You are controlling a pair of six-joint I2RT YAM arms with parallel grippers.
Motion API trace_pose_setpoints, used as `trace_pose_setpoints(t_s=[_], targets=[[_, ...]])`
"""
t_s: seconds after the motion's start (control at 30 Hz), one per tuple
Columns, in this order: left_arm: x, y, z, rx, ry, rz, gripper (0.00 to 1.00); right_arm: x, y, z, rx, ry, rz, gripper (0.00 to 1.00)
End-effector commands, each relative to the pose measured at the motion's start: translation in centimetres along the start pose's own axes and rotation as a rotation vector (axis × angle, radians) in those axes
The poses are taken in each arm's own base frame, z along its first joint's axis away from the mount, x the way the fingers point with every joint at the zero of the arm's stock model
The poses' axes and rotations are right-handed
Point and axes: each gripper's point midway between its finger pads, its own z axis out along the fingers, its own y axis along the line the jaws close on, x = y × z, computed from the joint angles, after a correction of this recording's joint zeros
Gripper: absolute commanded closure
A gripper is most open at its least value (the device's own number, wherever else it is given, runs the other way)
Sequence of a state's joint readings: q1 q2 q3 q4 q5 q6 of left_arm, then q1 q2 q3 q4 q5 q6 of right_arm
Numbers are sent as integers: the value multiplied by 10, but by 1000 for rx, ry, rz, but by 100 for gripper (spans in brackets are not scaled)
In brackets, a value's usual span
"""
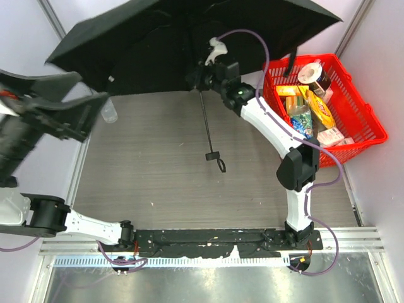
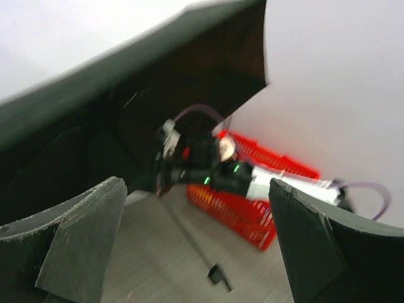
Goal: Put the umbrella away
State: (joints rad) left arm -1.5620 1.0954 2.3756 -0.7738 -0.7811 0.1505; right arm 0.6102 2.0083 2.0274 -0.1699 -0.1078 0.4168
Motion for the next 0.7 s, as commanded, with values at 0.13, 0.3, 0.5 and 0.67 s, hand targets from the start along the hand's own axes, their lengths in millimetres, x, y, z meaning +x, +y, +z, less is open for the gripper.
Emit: trace_pose_setpoints(t_s=[0.13, 0.3, 0.5, 0.67], targets=[[97, -19, 32, -170, 129, 205, 0, -144, 49, -76, -64, -350, 218, 99], [150, -38, 34, -151, 166, 133, 2, -180, 72, -97, -141, -434, 297, 99], [205, -45, 53, -181, 272, 193, 2, -200, 91, -116, -219, -473, 340, 99], [233, -16, 86, -186, 352, 87, 1, -191, 110, -123, -314, -412, 306, 99]])
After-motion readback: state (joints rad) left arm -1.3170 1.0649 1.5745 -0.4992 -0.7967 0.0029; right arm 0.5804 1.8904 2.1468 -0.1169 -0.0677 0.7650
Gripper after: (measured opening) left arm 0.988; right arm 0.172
